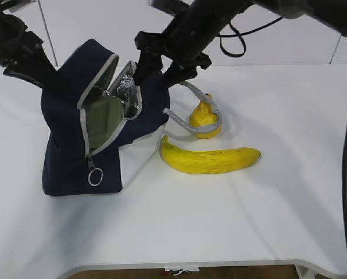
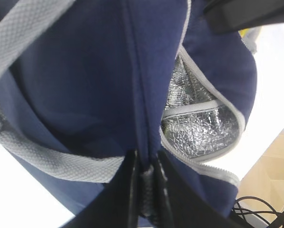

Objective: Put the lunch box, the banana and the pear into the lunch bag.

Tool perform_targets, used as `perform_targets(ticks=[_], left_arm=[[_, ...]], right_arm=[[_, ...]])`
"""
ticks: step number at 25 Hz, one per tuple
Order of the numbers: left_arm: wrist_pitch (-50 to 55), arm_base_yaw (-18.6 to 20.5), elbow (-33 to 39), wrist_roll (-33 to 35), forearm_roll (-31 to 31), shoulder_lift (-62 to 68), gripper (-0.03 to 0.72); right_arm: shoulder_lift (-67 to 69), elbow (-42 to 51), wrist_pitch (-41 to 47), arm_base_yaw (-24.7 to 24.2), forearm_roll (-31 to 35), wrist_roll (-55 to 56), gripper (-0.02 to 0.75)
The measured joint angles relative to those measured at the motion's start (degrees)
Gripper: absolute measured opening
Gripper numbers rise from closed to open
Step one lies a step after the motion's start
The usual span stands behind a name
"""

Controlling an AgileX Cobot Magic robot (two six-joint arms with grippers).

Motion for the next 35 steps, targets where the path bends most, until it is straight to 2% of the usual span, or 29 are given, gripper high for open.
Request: perform_targets(ticks=[6,13,18,27,35], left_arm=[[0.0,0.0,0.0,0.0,0.1,0.0,0.019],[0.0,0.0,0.0,0.0,0.3,0.0,0.019],[0.0,0.0,0.0,0.0,0.9,0.0,0.019],[-0.1,0.0,0.0,0.1,2.1,0.0,0.019],[-0.1,0.0,0.0,0.1,2.5,0.0,0.019]], right_arm=[[-6.8,3.9,0.2,0.0,-3.6,2.0,0.507],[-16.5,18.1,0.5,0.0,-10.7,1.8,0.507],[-21.6,24.9,0.6,0.0,-13.8,-4.3,0.507],[-22.4,27.4,0.6,0.0,-22.8,-24.7,0.507],[-22.4,27.4,0.6,0.0,-23.2,-26.8,0.508]])
